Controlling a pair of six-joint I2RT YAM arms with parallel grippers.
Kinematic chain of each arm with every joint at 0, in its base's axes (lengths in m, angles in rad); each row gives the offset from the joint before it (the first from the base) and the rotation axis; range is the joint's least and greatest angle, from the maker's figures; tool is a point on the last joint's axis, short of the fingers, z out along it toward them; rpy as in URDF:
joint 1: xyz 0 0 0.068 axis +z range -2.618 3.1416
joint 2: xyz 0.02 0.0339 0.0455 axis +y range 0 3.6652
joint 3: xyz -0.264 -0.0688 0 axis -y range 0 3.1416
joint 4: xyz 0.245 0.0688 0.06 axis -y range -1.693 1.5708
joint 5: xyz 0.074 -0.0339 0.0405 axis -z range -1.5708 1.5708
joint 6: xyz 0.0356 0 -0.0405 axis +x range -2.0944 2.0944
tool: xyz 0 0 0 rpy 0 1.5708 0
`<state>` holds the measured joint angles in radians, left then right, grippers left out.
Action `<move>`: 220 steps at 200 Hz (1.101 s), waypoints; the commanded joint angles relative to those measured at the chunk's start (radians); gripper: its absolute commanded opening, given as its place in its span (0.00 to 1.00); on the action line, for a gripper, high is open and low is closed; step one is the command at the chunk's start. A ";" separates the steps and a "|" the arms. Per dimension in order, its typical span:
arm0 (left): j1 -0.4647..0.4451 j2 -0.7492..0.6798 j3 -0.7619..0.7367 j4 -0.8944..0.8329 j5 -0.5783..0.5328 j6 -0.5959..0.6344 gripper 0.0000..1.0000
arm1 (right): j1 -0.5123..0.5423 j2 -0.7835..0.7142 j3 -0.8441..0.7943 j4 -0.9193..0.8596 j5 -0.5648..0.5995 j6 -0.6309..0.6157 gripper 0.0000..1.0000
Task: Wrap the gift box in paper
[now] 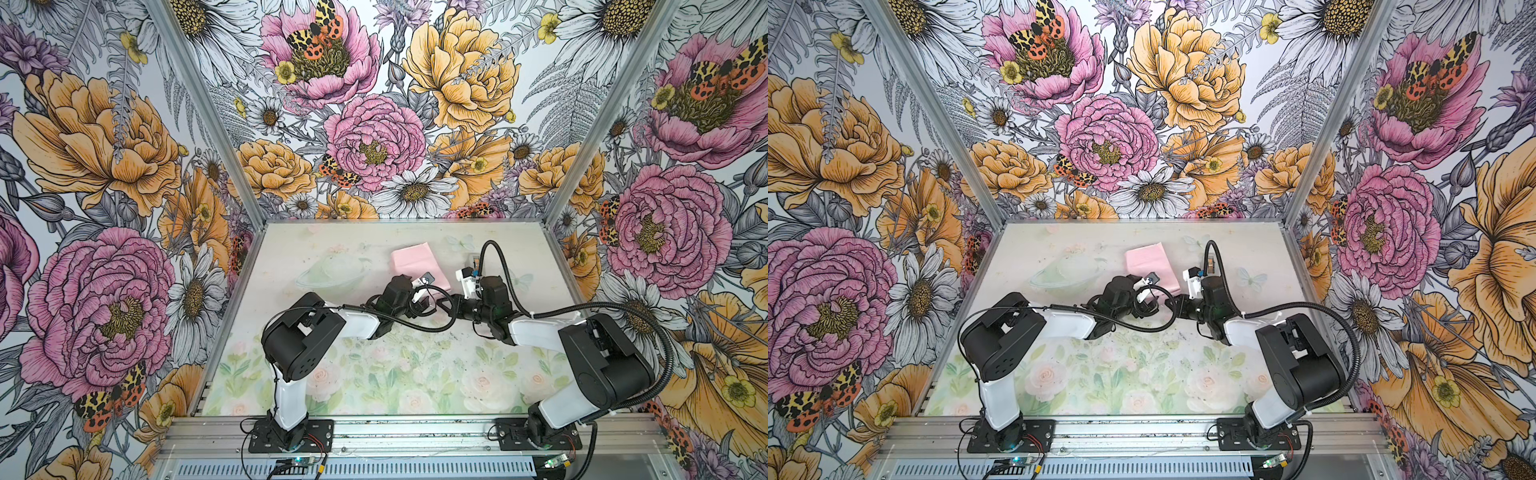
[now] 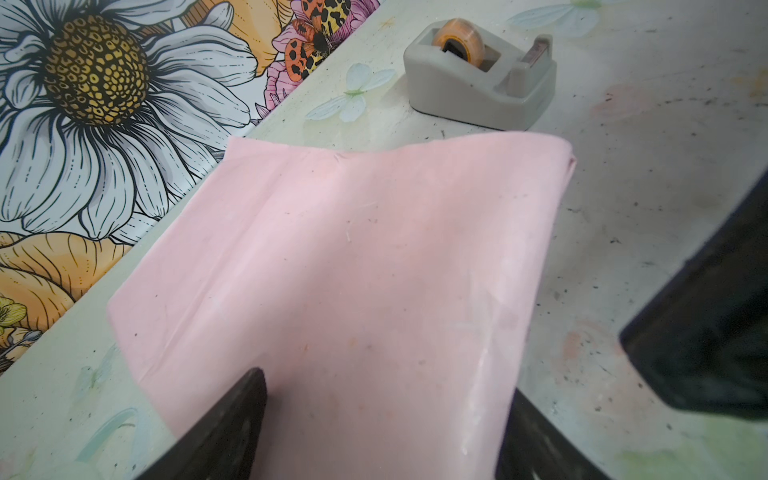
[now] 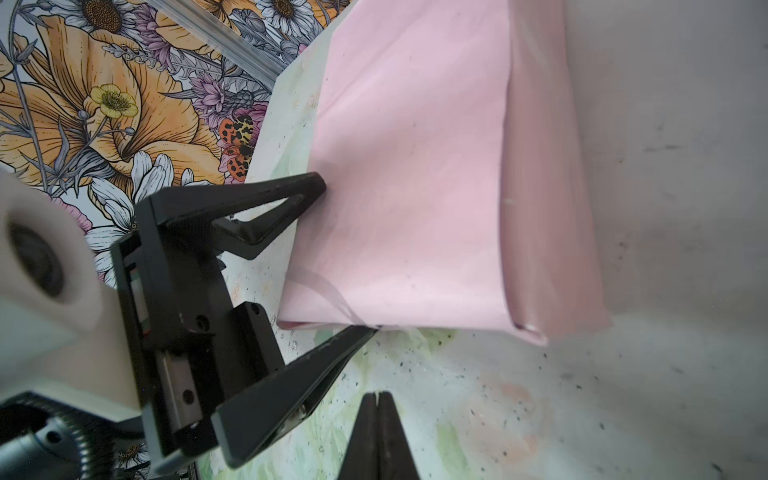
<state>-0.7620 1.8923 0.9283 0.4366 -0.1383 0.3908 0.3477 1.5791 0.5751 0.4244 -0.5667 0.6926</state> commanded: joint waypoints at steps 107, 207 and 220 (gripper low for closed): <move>0.000 0.013 -0.017 -0.141 0.012 -0.047 0.80 | 0.024 0.102 0.077 0.093 0.046 0.016 0.00; -0.002 0.011 -0.016 -0.143 0.014 -0.047 0.81 | 0.024 0.150 0.097 0.115 0.064 0.017 0.00; -0.002 0.008 -0.014 -0.144 0.013 -0.048 0.80 | 0.024 0.159 0.096 0.126 0.071 0.019 0.00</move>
<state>-0.7628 1.8923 0.9295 0.4332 -0.1383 0.3908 0.3637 1.7161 0.6521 0.5041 -0.5274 0.7109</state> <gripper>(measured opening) 0.805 0.042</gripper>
